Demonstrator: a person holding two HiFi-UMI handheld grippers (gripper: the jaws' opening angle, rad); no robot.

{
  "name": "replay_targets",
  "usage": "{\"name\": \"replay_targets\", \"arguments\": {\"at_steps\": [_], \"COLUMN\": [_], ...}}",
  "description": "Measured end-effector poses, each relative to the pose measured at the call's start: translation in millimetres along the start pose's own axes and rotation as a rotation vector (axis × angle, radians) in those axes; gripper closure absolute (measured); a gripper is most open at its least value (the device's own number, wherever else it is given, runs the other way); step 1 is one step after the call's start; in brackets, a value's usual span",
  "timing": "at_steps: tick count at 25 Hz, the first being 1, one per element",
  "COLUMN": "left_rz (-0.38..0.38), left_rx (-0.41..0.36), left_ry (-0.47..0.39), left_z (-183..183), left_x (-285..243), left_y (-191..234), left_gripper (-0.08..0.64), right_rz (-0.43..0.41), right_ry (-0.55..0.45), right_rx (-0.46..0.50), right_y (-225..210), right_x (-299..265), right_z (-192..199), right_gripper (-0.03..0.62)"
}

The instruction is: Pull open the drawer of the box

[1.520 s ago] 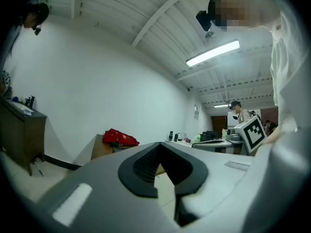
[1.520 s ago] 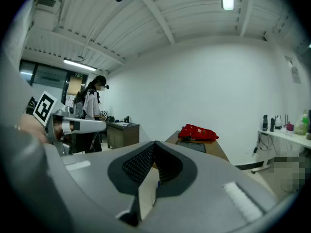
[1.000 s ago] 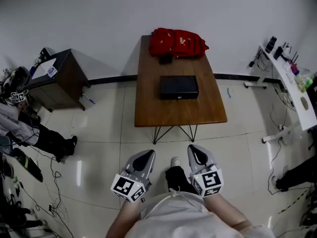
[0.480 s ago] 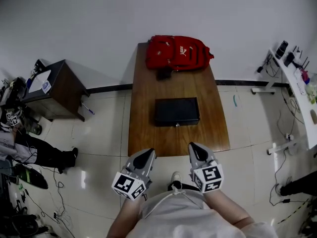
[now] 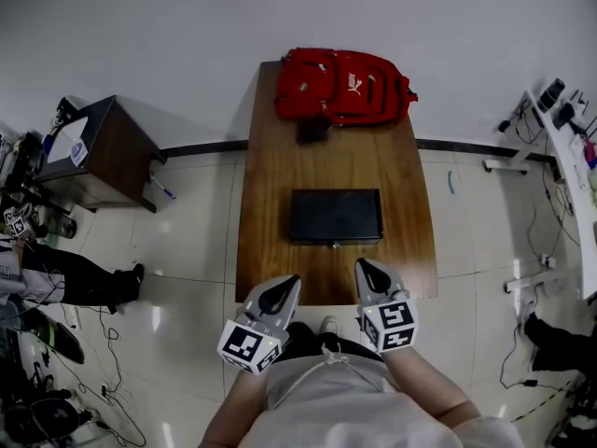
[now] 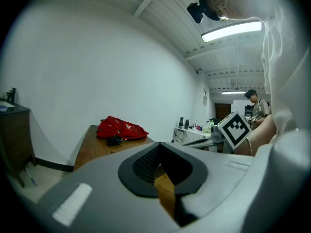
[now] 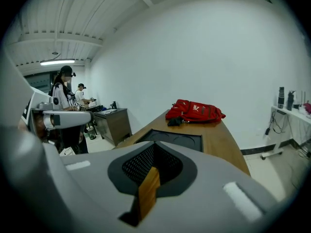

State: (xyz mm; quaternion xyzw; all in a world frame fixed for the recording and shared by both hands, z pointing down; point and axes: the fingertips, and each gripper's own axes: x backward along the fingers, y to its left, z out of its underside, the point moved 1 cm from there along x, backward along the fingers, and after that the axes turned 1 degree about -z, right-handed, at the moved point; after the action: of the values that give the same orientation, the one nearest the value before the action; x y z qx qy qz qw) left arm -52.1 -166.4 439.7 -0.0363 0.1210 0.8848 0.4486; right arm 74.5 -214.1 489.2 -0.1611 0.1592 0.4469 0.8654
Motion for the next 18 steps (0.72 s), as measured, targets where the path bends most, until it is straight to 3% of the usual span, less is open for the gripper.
{"name": "replay_targets", "arguments": {"at_steps": [10, 18], "left_rz": [0.041, 0.032], "left_rx": [0.040, 0.137], "left_ry": [0.064, 0.103], "left_z": [25, 51], "left_x": [-28, -39], "left_y": [44, 86], "left_gripper": [0.555, 0.555], "right_rz": [0.026, 0.085], "right_ry": [0.143, 0.259], "right_rx": [-0.039, -0.088], "right_y": [-1, -8], "right_x": [-56, -105], "right_z": [36, 75], "right_gripper": [0.584, 0.559]}}
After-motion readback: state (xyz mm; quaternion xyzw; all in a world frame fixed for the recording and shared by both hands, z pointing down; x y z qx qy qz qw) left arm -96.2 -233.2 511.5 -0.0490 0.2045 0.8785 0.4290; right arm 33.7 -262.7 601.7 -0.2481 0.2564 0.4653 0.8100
